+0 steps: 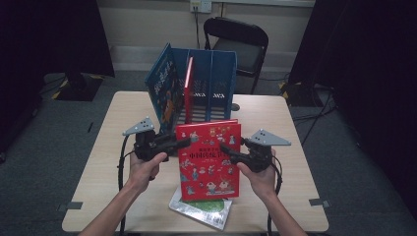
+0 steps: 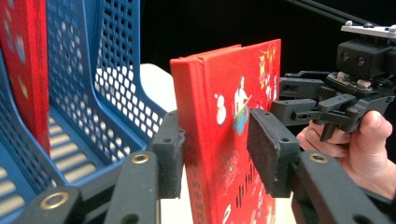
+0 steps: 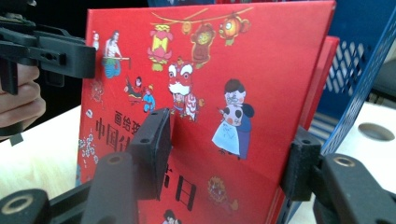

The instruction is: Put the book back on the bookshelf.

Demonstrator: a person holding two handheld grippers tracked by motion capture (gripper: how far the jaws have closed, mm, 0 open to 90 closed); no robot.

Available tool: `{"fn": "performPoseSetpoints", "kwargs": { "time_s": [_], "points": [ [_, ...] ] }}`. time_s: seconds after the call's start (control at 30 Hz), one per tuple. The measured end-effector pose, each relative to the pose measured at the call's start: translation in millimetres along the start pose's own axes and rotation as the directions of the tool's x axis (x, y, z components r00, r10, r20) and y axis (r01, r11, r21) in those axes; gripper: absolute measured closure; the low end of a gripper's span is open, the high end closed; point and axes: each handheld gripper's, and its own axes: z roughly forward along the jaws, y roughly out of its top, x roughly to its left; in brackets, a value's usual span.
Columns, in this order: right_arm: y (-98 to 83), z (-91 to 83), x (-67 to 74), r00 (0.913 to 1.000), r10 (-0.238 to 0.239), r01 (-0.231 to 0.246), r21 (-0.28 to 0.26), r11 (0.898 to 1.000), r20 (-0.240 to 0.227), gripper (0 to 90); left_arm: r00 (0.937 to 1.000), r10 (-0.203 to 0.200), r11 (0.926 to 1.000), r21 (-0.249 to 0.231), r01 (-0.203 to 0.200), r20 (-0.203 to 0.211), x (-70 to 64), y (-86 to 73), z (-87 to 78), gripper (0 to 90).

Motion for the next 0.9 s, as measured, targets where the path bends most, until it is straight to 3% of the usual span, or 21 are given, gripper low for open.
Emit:
{"fn": "performPoseSetpoints", "kwargs": {
  "time_s": [0.13,0.27,0.33,0.47,0.73,0.9],
  "points": [
    [-0.6,-3.7,0.7,0.9999,-0.008,0.008,-0.015,1.0,-0.01,45.8,0.9985,0.053,0.9986,0.001,-0.053,0.011,-8.7,-0.1,-5.0,59.7],
    [-1.4,-8.6,2.7,0.9995,-0.024,0.024,-0.007,1.0,-0.021,46.9,0.9969,0.061,0.9981,-0.006,-0.061,0.049,-10.6,-3.3,-5.9,58.7],
    [-1.9,-10.6,4.6,0.9989,-0.036,0.036,-0.003,0.999,-0.03,48.1,0.9956,0.07,0.9973,0.018,-0.072,0.062,-12.4,-6.7,-4.5,57.6],
    [-1.7,-13.3,11.5,0.997,-0.061,0.061,-0.004,0.998,-0.046,48.4,0.9936,0.08,0.9965,0.021,-0.082,0.08,-17.8,-13.5,-3.3,56.5],
    [-5.0,-21.7,12.3,0.9958,-0.066,0.066,0.0,0.998,-0.063,49.7,0.9896,0.107,0.992,0.057,-0.112,0.096,-26.4,-17.3,8.9,56.8],
    [-7.6,-24.6,13.1,0.995,-0.073,0.074,0.011,0.997,-0.067,46.6,0.9877,0.111,0.9892,0.084,-0.12,0.111,-29.7,-24.2,14.4,64.4]
  ]
}}
